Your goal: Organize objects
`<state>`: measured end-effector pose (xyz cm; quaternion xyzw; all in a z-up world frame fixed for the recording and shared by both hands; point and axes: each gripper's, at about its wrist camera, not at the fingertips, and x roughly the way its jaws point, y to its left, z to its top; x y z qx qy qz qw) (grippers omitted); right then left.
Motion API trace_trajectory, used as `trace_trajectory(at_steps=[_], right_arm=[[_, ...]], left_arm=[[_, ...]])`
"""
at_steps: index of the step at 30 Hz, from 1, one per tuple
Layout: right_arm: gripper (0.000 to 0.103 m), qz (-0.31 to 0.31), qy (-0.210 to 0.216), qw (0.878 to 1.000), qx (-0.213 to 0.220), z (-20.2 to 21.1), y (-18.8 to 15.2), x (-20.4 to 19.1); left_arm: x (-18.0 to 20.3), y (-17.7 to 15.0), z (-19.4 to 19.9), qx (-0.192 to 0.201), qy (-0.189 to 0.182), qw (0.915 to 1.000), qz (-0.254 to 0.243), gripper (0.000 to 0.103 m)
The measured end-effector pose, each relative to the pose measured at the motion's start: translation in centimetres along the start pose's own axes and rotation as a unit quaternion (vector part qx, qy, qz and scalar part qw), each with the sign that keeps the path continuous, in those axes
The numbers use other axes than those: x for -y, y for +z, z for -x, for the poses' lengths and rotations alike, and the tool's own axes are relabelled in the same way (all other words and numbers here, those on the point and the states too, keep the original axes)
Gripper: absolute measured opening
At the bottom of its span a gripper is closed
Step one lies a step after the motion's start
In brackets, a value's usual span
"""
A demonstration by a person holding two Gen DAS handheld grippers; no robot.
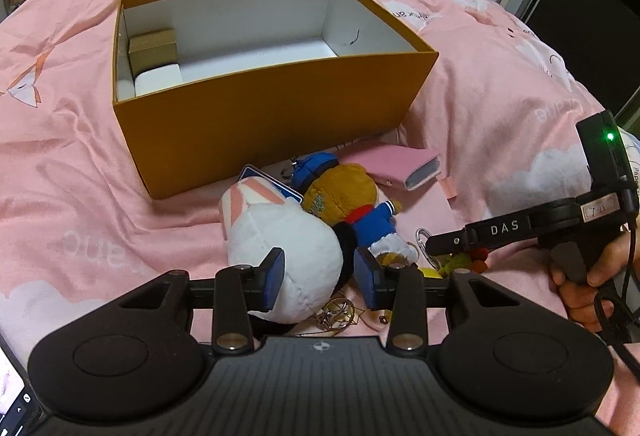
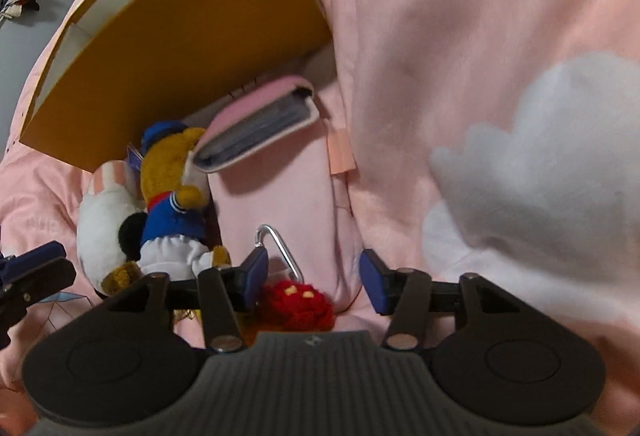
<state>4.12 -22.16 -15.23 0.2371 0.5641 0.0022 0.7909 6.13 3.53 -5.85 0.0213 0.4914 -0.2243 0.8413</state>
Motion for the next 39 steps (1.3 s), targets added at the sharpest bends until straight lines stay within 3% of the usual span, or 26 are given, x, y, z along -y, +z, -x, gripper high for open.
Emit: trace_trajectory(at_steps=[3,5,11,18,24,30,34,39], right_arm=[[0.036,0.005,0.001,1.000,0.016,0.7,-0.5,-0.3],[0.011,0.016,-0.007,0.999,0.037,1.9,-1.0,-0.8],[0.005,0.053,0.004,0.995,0.087,5.0,-1.5,-2.6],[0.001,0.059,0.046,0.988,0.133,9.5,-1.4,-4.4],[0.000,0.092,0.098,0.977,0.168,11.9,-1.0,-7.5],[0.000,0.070,0.153,0.976,0.135,8.9,0.5,-8.6],[0.000,0.067,0.151,0.979,0.118,7.5,0.2,-9.0],[0.006,0.055,0.116,0.975,0.180,10.1,-0.4,-7.7]], left_arm=[[0.0,0.0,0.1,0.001,0.002,1.0000,0.001,0.045],[0.0,0.0,0.3,0.006,0.004,1.0000,0.003,0.045],[0.1,0.1,0.7,0.013,0.004,0.9999,0.005,0.042],[0.4,0.8,3.4,0.075,-0.017,0.9970,-0.006,0.039],[0.5,0.9,4.0,0.079,-0.025,0.9966,-0.007,0.039],[0.1,0.6,4.1,0.074,-0.035,0.9967,0.003,0.039],[-0.1,0.6,3.8,0.069,-0.035,0.9969,0.009,0.039],[0.1,0.8,4.2,0.083,-0.055,0.9949,0.015,0.040]])
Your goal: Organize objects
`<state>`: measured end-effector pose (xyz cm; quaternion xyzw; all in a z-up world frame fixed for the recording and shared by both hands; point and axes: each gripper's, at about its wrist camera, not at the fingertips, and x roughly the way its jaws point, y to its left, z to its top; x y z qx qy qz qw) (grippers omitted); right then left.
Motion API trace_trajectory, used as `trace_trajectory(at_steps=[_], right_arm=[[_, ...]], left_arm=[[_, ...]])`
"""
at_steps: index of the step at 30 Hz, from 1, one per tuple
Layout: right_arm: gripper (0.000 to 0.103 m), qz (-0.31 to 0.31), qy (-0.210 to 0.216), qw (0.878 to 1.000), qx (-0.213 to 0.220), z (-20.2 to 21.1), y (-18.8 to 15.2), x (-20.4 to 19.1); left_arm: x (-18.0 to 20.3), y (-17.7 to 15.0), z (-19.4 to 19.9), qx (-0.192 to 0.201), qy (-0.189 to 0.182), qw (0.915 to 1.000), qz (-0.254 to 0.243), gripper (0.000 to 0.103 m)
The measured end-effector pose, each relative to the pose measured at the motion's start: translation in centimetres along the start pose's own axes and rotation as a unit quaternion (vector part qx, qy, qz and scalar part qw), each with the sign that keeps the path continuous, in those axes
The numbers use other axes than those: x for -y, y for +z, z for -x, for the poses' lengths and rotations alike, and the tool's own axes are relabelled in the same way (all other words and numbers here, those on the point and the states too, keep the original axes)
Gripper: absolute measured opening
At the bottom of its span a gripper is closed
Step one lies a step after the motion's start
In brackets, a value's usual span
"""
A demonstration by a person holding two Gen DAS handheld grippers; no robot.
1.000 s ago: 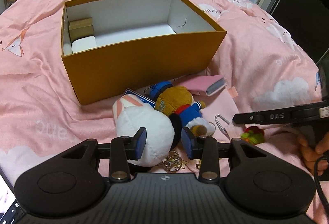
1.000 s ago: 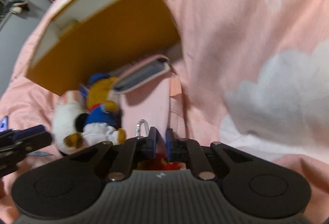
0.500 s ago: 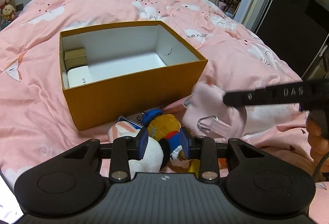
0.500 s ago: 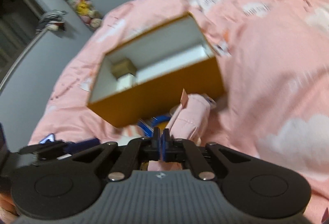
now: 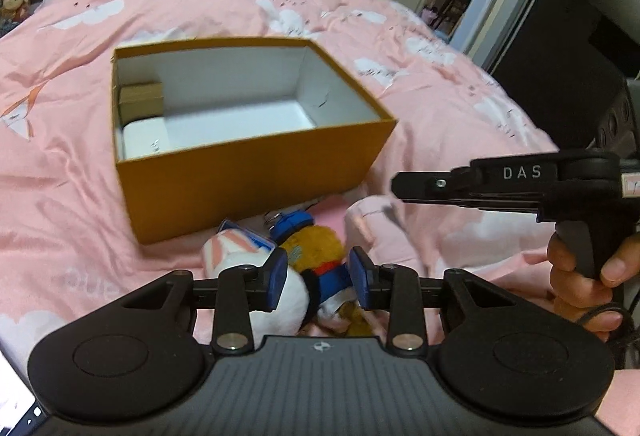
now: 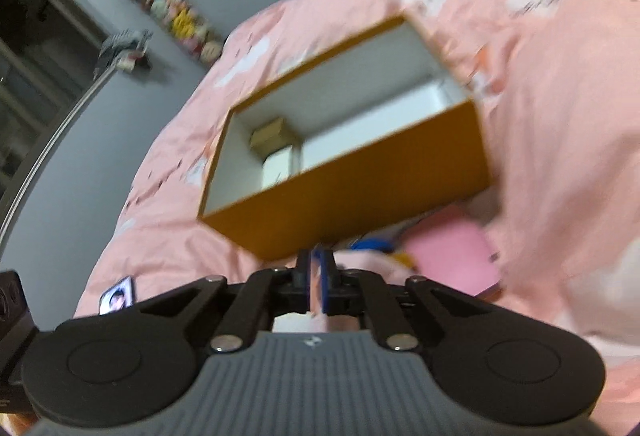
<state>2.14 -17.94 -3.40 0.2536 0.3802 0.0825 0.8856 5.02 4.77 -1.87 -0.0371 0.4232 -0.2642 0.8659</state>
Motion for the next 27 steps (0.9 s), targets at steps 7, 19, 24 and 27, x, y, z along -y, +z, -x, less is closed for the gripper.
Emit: trace_trajectory(at_steps=[7,19,24,27], right_arm=[[0.007,-0.002,-0.114,0.992,-0.047,-0.2,-1.9,2.7],[0.012,0.032,-0.066,0.992,-0.105,-3.0,-3.3,1.5],[0.030,-0.031,-0.053,0.992,-0.114,-1.8,-3.2,3.3],[0.038,-0.040,-0.037,0.991,-0.122,-0.8,-3.5,2.8]], left_arm=[[1.8,0.5,0.2,0.007,-0.048,0.9986,-0.021,0.043],[1.4,0.0,-1.7,-0.042,-0.016,0.9990,0.004,0.052],[0.9,-0.2,-1.3,-0.064,0.002,0.9979,-0.001,0.051],[0.7,-0.7,-1.5,-0.084,0.003,0.9965,0.006,0.046]])
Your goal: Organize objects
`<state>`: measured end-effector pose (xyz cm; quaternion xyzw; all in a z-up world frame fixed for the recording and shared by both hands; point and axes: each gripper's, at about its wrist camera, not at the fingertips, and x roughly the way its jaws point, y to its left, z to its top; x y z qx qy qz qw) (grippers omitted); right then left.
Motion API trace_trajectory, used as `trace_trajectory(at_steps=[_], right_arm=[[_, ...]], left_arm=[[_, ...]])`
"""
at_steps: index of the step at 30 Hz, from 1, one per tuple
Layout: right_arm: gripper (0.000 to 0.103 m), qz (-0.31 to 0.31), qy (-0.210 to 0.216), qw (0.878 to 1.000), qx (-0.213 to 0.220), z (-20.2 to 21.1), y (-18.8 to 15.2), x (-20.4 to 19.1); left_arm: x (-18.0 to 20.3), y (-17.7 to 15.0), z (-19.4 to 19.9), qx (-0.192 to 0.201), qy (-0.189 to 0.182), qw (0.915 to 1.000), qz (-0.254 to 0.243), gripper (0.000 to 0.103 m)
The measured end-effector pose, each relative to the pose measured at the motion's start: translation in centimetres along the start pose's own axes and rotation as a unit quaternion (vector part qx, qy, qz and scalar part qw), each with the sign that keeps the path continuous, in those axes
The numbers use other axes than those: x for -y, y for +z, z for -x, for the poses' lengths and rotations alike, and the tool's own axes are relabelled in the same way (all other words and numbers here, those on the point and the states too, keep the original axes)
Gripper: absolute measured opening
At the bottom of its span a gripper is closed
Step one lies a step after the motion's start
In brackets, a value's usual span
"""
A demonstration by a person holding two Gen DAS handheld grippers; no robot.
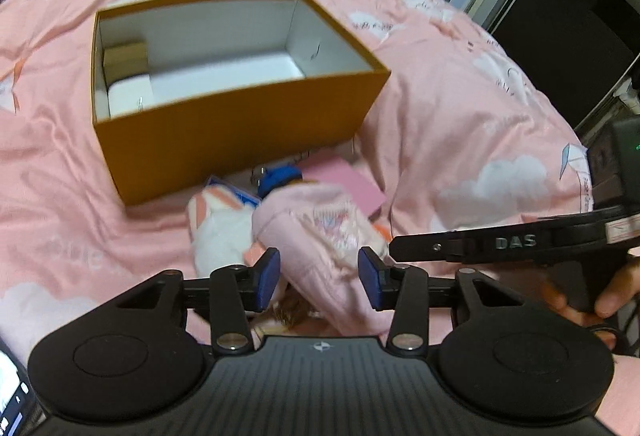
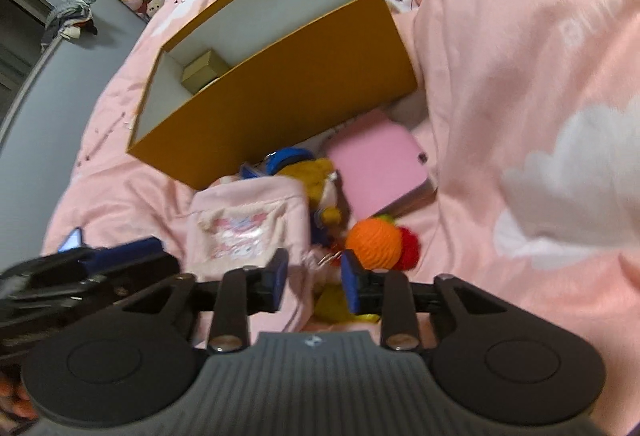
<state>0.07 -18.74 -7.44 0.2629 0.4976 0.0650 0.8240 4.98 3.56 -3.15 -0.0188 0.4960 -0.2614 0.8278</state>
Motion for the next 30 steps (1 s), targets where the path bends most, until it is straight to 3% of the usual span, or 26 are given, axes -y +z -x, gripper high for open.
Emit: trace_trajectory(at_steps=[4,9,13,15,17,20,23,26,30], right_arm=[[0.042,0.012,0.008,1.000,-0.024,0.2,-1.0,-0.8],[0.057,0.034,0.020,0.997,-0.067,-0.9,-1.8,-1.7],[0.057,0.048,0.012,0.995,-0.088,-2.3,-2.2,-2.3],[0.034,0.048,0.015,0.995,-0.089,-2.4,-2.4,-2.3],[0.020,0.040,0.014,0.996,-0.080,-2.2,-2.3,-2.0],[0.014,0.038,0.014,0.998,-0.047,-1.0,-1.8,-1.8],[0.011,0.090,-0.020,0.996,-0.002,0.3,-1.1,-3.0],[0.009,0.161,-0.052,0.985,0.026,1.2,-0.3,-4.8],[0.008,0.236,-0.048,0.970,0.028,2.5,1.2,-6.6]], left_arm=[[-0.2,-0.5,0.3,-0.003,0.000,1.0000,0.007,0.042],[-0.4,-0.7,0.2,-0.008,-0.006,0.9998,0.016,0.042],[-0.2,-0.9,0.4,-0.003,-0.004,0.9999,0.012,0.042],[-0.2,-0.9,0.5,0.002,-0.004,0.9999,0.012,0.041],[-0.3,-0.9,0.8,0.009,-0.004,0.9999,0.010,0.041],[-0.4,-0.8,1.2,0.019,-0.003,0.9998,0.006,0.041],[-0.3,-0.6,1.3,0.022,0.003,0.9997,-0.001,0.042],[-0.2,-0.3,1.6,0.030,0.010,0.9995,-0.007,0.042],[-0.5,0.3,2.7,0.047,0.017,0.9987,-0.010,0.041]])
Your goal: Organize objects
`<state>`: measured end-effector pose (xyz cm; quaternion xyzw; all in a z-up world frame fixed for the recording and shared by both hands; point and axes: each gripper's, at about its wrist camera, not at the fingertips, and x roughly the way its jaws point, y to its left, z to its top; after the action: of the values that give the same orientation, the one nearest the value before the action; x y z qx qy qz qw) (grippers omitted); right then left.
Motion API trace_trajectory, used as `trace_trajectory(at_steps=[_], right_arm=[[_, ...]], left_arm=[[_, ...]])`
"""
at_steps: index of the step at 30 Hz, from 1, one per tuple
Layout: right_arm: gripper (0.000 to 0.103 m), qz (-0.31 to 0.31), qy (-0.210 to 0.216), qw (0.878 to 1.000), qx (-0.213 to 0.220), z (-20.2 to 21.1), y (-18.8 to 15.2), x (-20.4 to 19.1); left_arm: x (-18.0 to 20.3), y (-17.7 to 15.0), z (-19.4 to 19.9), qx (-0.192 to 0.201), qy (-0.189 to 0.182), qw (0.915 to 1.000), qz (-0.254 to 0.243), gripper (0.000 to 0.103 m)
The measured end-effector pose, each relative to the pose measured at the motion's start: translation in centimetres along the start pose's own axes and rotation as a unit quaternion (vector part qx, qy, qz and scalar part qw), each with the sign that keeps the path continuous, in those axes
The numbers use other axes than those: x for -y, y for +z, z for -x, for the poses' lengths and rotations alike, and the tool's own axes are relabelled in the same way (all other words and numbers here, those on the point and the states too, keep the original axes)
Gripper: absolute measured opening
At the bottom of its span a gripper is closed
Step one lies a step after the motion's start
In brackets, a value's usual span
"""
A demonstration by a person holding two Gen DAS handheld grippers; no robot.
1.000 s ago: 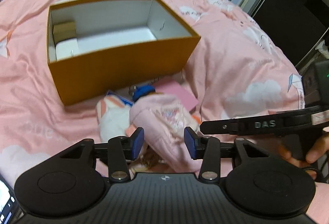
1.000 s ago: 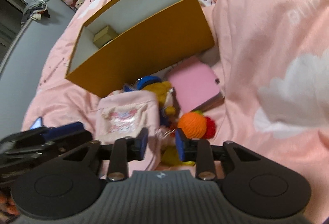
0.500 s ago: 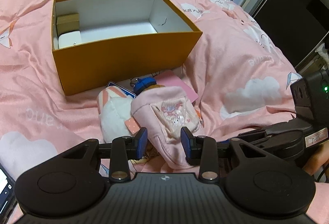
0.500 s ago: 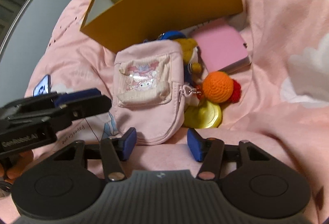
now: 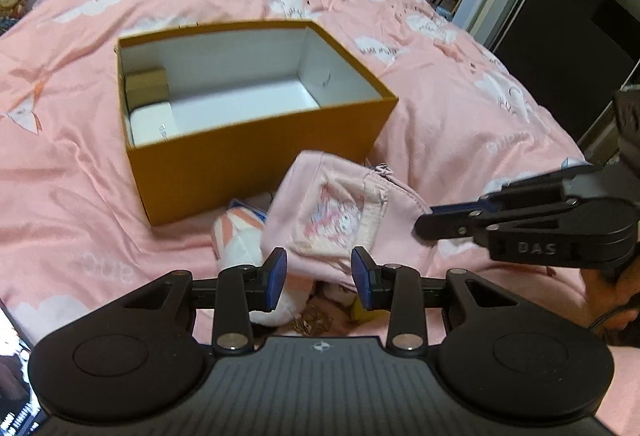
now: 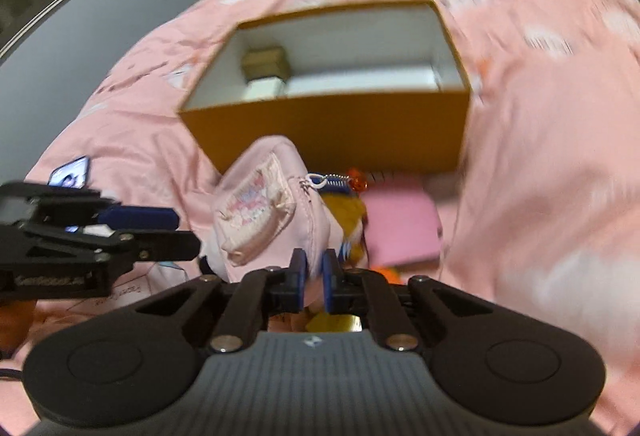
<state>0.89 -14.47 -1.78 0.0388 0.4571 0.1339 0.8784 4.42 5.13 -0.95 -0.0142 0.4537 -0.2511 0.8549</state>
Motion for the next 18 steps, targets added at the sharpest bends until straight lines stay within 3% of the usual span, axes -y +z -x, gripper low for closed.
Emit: trace_trajectory(at_steps=[4,7,9,13,15,17,18], right_arm=[[0.007,0.104,-0.005,0.994,-0.015,1.5,2.6,-1.1],[0.007,0.199,-0.002,0.979,-0.051,1.7,4.6,-2.5],[0.007,0.264,0.006,0.961,-0.076,1.2,5.7,-3.4],[0.006,0.392,0.019,0.910,-0.133,-1.5,6.6,-4.9],[0.006,0.448,0.009,0.883,-0.139,-3.3,6.3,-5.3],[0.006,0.477,-0.008,0.868,-0.137,-5.0,6.2,-5.4],[0.006,0.482,-0.009,0.866,-0.132,-5.7,6.4,-5.2]], left_arm=[[-0.2,0.8,1.1,0.018,0.004,0.9998,-0.006,0.041],[0.0,1.4,1.3,0.017,0.007,0.9996,-0.023,0.042],[0.1,1.7,1.1,0.009,0.009,0.9991,-0.040,0.042],[0.3,2.1,0.1,-0.016,0.013,0.9957,-0.090,0.042],[0.5,2.2,-0.8,-0.027,0.014,0.9916,-0.126,0.042],[0.5,2.5,-2.0,-0.043,0.003,0.9866,-0.157,0.042],[0.4,2.6,-2.5,-0.052,-0.002,0.9843,-0.169,0.042]])
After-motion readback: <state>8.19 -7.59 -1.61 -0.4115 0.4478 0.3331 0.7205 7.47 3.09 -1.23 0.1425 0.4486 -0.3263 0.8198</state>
